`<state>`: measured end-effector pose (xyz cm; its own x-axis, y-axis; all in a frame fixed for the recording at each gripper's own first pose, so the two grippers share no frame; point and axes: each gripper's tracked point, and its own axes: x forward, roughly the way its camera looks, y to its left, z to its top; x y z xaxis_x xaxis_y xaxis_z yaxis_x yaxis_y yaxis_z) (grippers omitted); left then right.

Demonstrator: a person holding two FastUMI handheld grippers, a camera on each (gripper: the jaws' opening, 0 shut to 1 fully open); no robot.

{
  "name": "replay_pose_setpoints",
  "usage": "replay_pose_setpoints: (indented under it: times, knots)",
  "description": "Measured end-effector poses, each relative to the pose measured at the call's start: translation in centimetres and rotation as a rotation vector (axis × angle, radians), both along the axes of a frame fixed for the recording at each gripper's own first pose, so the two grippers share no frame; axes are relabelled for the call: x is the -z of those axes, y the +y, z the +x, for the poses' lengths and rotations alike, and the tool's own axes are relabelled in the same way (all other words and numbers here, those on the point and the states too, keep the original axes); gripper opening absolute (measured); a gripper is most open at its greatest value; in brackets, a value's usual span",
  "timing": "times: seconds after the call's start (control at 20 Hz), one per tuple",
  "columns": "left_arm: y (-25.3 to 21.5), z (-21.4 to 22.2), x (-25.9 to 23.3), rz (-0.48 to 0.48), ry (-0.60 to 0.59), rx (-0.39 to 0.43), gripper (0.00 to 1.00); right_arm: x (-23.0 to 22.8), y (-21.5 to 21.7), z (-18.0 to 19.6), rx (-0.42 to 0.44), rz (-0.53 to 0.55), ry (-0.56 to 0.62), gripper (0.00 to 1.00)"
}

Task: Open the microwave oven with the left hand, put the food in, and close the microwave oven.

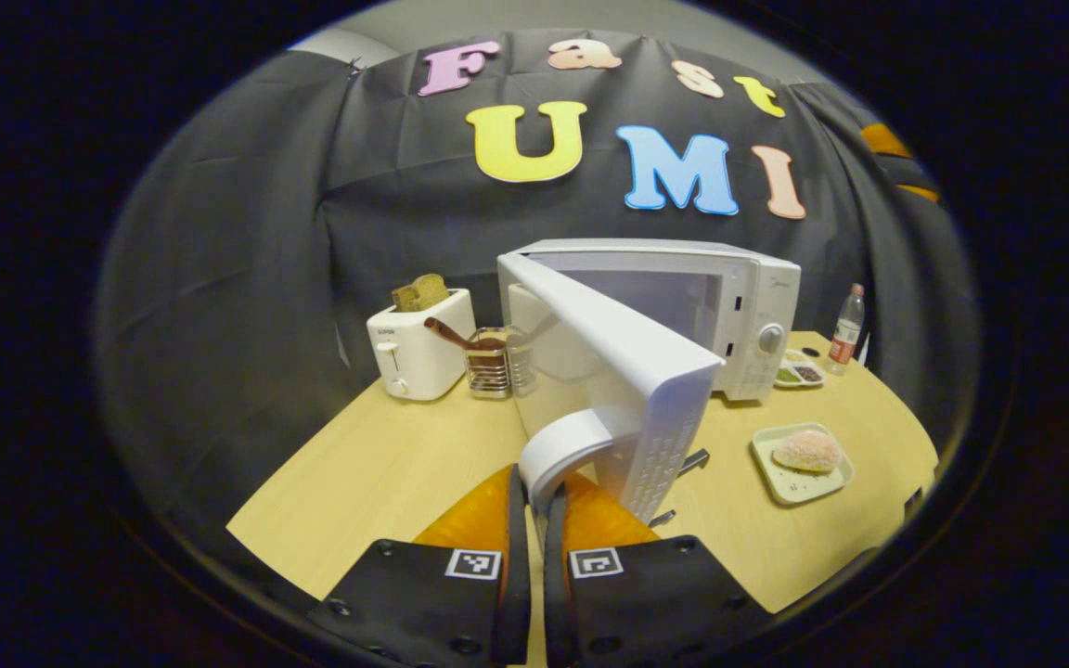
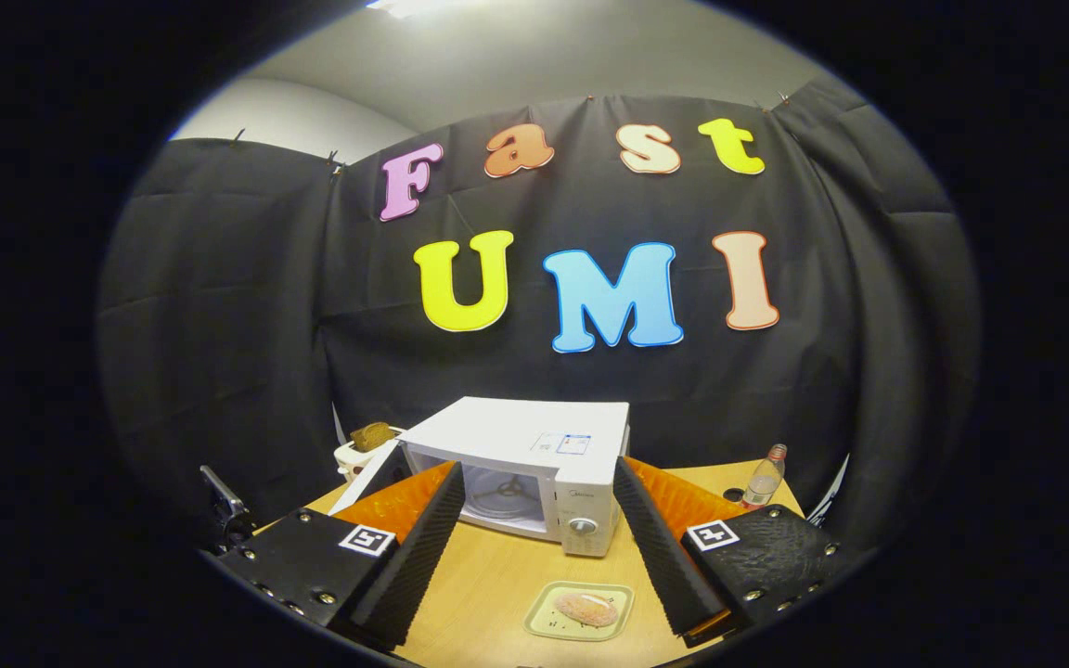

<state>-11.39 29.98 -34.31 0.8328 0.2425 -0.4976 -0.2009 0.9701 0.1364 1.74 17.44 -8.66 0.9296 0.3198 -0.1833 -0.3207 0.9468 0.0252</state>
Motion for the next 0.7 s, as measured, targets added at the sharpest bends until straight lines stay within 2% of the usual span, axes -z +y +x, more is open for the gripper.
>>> replay_pose_setpoints:
  times: [0.2, 0.3, 0.4, 0.6, 0.7]
  knots:
    - [2.2, -0.6, -0.1, -0.058, -0.016, 0.044, 0.13, 0.3, 1.8, -0.1, -0.005, -0.012, -0.002, 0.98]
    - [3.4, -1.0, 0.2, -0.116, -0.018, 0.050, 0.20, 0.4, 2.7, 0.0, -0.008, -0.022, -0.002, 0.98]
    - [4.8, -1.3, 0.5, -0.122, -0.023, 0.047, 0.26, 0.7, 3.5, 0.1, -0.012, -0.025, 0.004, 0.98]
    - [6.3, -1.6, 0.6, -0.158, -0.006, 0.071, 1.00, 1.2, 4.9, -0.1, -0.025, -0.043, 0.016, 0.98]
    - [7.4, -1.7, 0.4, -0.141, -0.007, 0.068, 1.00, 1.3, 5.3, -0.1, -0.028, -0.047, 0.017, 0.98]
